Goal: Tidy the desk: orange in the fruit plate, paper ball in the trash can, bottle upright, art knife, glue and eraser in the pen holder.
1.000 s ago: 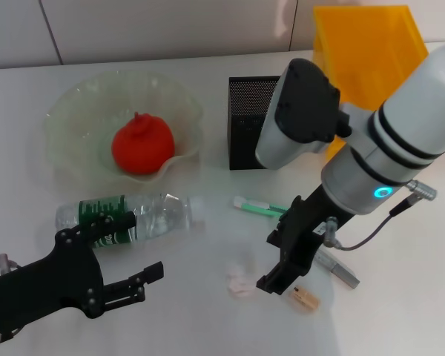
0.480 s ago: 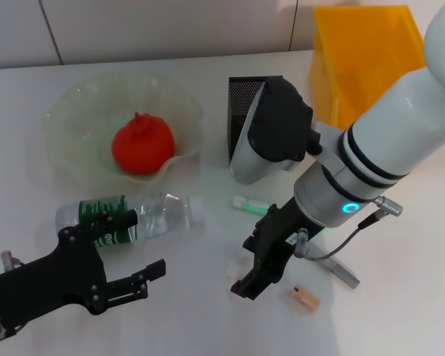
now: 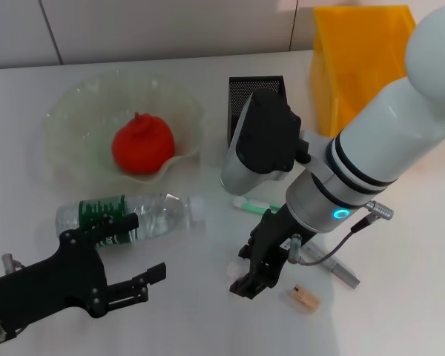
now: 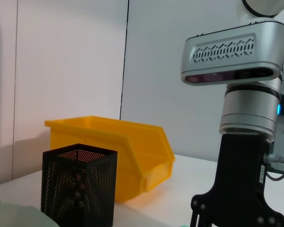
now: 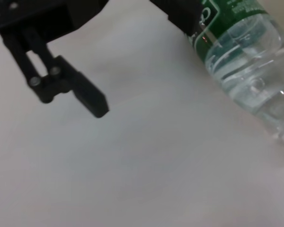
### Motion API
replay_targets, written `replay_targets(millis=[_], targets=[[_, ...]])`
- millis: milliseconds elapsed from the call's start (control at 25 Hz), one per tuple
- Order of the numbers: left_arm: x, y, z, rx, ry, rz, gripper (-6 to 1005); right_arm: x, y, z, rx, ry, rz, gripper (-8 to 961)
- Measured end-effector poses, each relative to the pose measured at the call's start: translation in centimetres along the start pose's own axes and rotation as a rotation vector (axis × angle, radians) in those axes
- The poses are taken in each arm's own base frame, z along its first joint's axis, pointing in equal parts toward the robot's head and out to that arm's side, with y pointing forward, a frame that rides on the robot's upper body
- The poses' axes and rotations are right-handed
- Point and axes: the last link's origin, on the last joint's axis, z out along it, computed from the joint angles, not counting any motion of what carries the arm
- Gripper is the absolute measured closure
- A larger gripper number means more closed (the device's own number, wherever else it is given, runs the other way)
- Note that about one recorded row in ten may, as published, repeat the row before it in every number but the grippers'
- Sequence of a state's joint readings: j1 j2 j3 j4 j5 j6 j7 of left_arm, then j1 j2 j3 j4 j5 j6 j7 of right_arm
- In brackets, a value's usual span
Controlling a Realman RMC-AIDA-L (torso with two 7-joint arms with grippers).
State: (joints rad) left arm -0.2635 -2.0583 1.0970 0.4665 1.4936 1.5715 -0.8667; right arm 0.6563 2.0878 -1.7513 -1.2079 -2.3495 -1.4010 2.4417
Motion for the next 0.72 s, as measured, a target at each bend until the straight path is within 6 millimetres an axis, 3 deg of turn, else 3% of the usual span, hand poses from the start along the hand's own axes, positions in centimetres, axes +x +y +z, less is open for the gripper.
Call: replay_targets(millis=[240, 360, 440, 520, 560, 600, 720], targets=[[0.0, 0.0, 0.1, -0.004, -0.004, 0.001, 136, -0.1, -0.2, -0.1, 0.01, -0.007, 0.002, 315], [0.0, 0.0, 0.1, -0.004, -0.005, 0.001, 136, -0.3, -0.6, -1.0, 0.021, -0.041, 0.02, 442], [0.0, 0.0, 0.1, -0.006, -0.003, 0.001, 136, -0.3, -1.1, -2.3, 0.033, -0.078, 0.046, 527], [0.0, 0.0, 0.1, -0.006, -0.003, 0.001, 136, -0.1, -2.0, -4.0, 0.042, -0.128, 0.096, 548], [0.0, 0.1, 0.1, -0.006, -0.003, 0.0, 136, 0.2, -3.0, -6.0, 0.061, -0.184, 0.141, 558], [0.0, 0.1, 0.1, -0.006, -0.003, 0.0, 136, 0.2, -3.0, -6.0, 0.061, -0.184, 0.141, 569], [0.0, 0.1, 0.1, -0.007, -0.002, 0.0, 136, 1.1, -4.6, -8.9, 0.115, -0.277, 0.2, 591]])
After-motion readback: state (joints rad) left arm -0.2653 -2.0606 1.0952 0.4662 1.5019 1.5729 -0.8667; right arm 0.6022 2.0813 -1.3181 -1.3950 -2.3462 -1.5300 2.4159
